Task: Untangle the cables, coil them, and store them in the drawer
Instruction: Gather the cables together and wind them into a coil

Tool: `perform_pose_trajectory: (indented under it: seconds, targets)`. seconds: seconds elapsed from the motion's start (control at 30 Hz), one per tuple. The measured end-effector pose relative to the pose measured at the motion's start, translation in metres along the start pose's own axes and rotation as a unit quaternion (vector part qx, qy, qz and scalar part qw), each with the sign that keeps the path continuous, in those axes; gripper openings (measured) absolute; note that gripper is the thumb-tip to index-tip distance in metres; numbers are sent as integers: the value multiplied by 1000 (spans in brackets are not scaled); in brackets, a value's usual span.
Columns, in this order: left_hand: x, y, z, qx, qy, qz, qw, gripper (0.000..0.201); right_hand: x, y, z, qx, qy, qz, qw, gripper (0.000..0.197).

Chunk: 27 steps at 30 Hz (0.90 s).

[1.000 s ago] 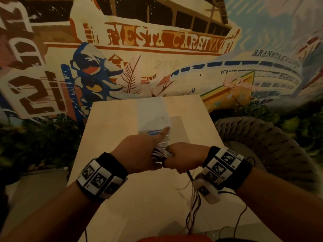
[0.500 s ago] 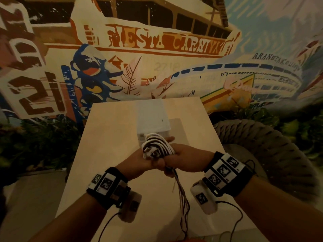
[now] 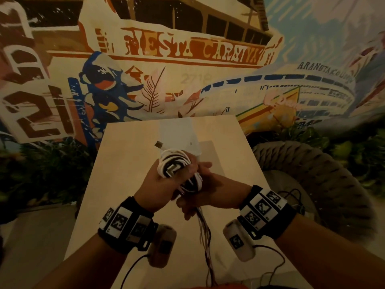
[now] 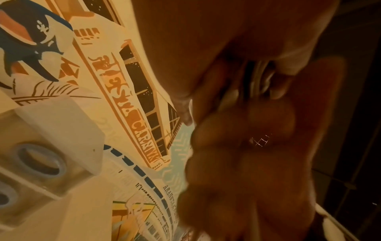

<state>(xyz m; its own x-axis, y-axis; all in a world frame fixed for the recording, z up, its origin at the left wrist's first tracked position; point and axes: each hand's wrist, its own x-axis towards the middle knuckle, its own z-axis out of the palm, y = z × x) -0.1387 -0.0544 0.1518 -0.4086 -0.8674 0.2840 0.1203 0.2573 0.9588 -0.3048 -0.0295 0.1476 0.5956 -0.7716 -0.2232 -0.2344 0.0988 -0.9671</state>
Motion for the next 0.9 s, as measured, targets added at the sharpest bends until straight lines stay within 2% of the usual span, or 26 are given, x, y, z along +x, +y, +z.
perform_pose_trajectory:
  seconds: [0.03, 0.07, 0.13, 0.2, 0.3, 0.37, 0.43, 0.5, 0.53, 0.63, 0.7, 0.77, 0.83, 0.9]
  targets:
    - [1, 1, -1, -7, 29, -19, 999, 10, 0, 5, 1, -9, 0, 21, 1000, 9]
    - [2, -1, -6, -26, 31, -35, 999, 3, 0, 11, 2, -11, -1, 40, 999, 13]
    - [6, -3, -15, -85, 3, -32, 996, 11, -2, 20, 3, -8, -1, 62, 998, 24]
    - [11, 1, -22, -151, 1, -38, 988, 19, -5, 23, 1, -12, -1, 82, 997, 36]
    - [14, 2, -30, -172, -19, -26, 985, 28, -11, 23, -5, -27, 13, 98, 995, 41]
    - [13, 1, -32, -106, -44, -23, 993, 24, -14, 21, -11, -64, 27, 110, 992, 41]
    - [12, -1, -31, 66, -51, 10, 996, 24, -15, 17, -17, -81, 42, 114, 989, 39]
    - [12, -4, -32, 205, -54, 39, 976, 37, -14, 12, -22, -63, 63, 117, 989, 40]
    - [13, -4, -33, 249, -60, 47, 966, 36, -14, 9, -24, -41, 72, 121, 989, 41]
    - [17, -1, -36, 382, -117, 55, 915, 18, -13, 4, -24, 9, 73, 137, 988, 44]
    - [17, 3, -37, 427, -165, 85, 885, 18, -12, 0, -23, -6, 70, 144, 987, 41]
    - [17, 6, -36, 461, -201, 123, 855, 24, -9, -1, -22, 31, 87, 141, 986, 49]
    - [14, 7, -34, 475, -227, 128, 841, 25, -6, -2, -23, 102, 91, 146, 980, 62]
    - [13, 7, -30, 506, -237, 114, 822, 13, -2, -4, -24, 116, 84, 160, 977, 66]
